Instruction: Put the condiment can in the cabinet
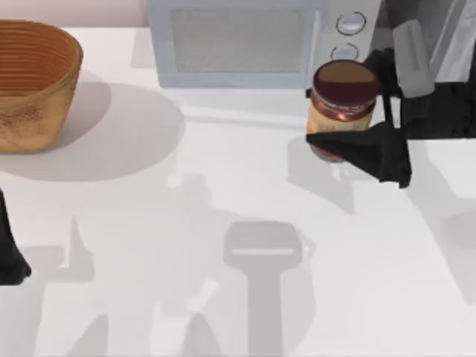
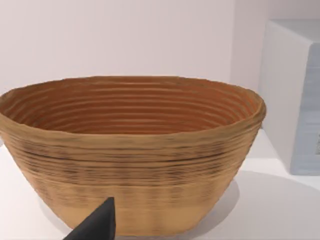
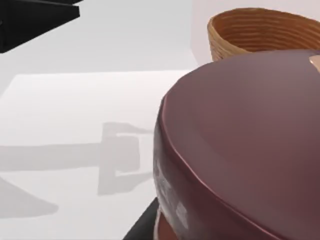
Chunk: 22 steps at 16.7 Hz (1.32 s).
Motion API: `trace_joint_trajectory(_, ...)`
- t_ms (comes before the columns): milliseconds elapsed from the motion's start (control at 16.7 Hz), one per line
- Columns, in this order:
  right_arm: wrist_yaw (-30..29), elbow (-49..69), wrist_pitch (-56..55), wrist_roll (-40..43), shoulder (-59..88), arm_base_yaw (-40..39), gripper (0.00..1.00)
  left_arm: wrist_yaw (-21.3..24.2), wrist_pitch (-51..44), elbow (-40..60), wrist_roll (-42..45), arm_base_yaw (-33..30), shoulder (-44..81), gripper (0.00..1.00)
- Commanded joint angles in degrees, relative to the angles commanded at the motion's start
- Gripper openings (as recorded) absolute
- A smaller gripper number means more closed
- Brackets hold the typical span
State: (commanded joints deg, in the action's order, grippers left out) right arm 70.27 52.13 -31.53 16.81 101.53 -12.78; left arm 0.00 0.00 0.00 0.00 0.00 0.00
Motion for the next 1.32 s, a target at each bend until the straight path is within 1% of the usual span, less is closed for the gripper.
trace_joint_trajectory(120,-4.21,-3.22,1.95,-1.51,-6.55,0.76,0.00,0.00,0.00,0.00,0.00,0.00,0.00,1.00)
trace_joint_trajectory(300,-13.03,-9.71,5.90,-4.44,-19.85,2.61,0.00,0.00,0.00,0.00,0.00,0.00,0.00,1.00)
trace_joint_trajectory(480,-24.02,-17.56,10.66,-7.66,-35.98,5.02,0.00,0.00,0.00,0.00,0.00,0.00,0.00,1.00)
trace_joint_trajectory(840,-47.86,-34.69,21.00,-13.23,-70.19,9.79,0.00,0.00,0.00,0.00,0.00,0.00,0.00,1.00)
trace_joint_trajectory(1020,-58.11,-42.44,25.69,-15.08,-84.86,11.41,0.00,0.00,0.00,0.00,0.00,0.00,0.00,1.00)
trace_joint_trajectory(1200,-65.74,-48.45,29.32,-16.24,-95.55,12.35,0.00,0.00,0.00,0.00,0.00,0.00,0.00,1.00)
trace_joint_trajectory(1320,-68.92,-51.02,30.86,-16.65,-99.77,12.66,0.00,0.00,0.00,0.00,0.00,0.00,0.00,1.00)
